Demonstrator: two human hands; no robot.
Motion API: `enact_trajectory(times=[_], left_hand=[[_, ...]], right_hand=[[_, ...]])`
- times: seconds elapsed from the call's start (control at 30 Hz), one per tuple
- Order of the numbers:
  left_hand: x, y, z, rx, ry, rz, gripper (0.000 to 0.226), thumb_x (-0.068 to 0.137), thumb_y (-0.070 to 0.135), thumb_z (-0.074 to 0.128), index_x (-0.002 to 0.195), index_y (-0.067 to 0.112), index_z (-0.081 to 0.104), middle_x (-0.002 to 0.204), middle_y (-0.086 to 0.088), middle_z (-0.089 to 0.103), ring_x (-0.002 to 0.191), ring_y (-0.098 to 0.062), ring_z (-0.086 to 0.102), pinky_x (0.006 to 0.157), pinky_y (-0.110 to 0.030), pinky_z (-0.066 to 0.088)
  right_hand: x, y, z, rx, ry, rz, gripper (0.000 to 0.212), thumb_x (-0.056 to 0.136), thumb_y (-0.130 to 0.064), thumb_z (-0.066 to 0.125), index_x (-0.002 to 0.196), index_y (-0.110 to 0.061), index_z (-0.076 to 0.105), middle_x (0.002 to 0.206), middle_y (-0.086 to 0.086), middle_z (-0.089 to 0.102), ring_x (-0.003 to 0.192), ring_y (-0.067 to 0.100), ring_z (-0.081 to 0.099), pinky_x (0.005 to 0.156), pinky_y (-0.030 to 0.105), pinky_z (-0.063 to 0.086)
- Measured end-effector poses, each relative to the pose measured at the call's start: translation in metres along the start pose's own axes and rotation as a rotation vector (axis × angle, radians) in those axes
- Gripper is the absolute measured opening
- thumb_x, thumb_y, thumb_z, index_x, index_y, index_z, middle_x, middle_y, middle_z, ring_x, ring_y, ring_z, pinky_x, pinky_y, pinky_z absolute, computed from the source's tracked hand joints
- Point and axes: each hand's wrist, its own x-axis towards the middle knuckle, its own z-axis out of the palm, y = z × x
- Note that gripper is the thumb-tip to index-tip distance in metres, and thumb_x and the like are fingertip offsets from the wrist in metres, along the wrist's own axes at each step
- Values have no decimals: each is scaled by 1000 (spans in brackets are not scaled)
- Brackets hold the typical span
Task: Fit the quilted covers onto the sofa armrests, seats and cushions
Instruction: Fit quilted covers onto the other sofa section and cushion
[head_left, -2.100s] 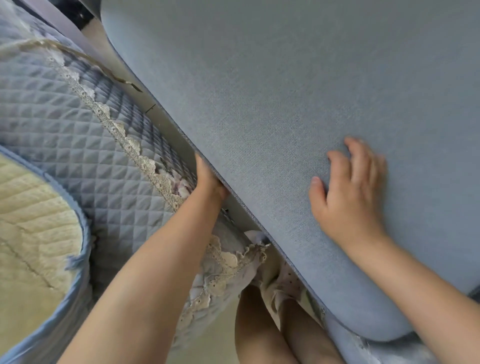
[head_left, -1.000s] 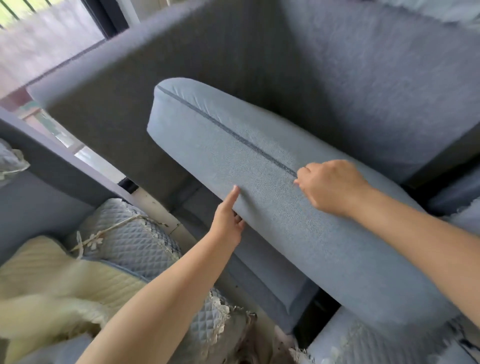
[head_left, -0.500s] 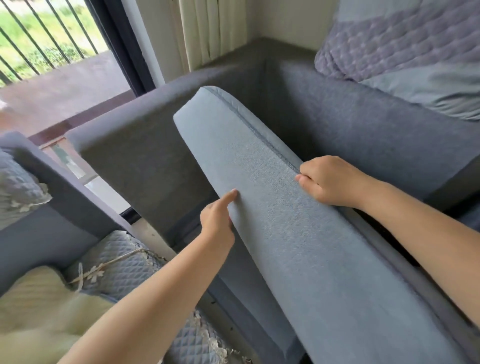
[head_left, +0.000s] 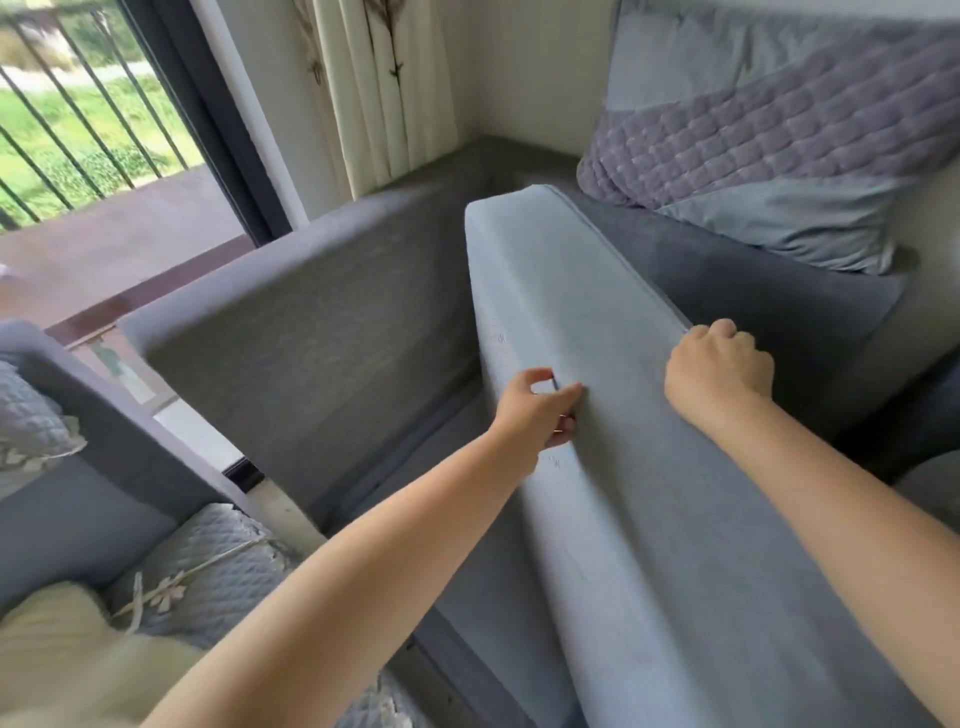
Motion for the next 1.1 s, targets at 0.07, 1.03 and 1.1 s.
enact_trajectory(times=[0.07, 1.03, 1.1], left_hand=[[7, -1, -5, 140, -60, 6, 29, 88, 9, 56, 116, 15, 49, 69, 0, 53, 43, -1, 54, 49, -14, 47], [-170, -268, -438, 1093, 369, -597, 36, 91, 29, 46, 119, 8, 53, 123, -14, 55, 112, -29, 53, 89, -35, 44], [-182, -312, -456, 1055, 240, -664, 49, 90, 23, 46, 137, 12, 36, 135, -14, 44, 122, -29, 45, 97, -36, 41]], right_hand=[[-5, 7, 6, 96, 111, 60, 40, 98, -23, 36, 121, 8, 43, 124, 25, 43, 113, 38, 43, 85, 41, 41], [-270, -355, 190, -162, -738, -1327, 42, 91, -35, 48, 125, -10, 46, 129, 11, 49, 118, 28, 46, 92, 37, 41], [-308, -363, 227, -245, -979, -1403, 66, 85, -44, 57, 139, -15, 33, 141, 7, 40, 128, 26, 39, 101, 37, 37]])
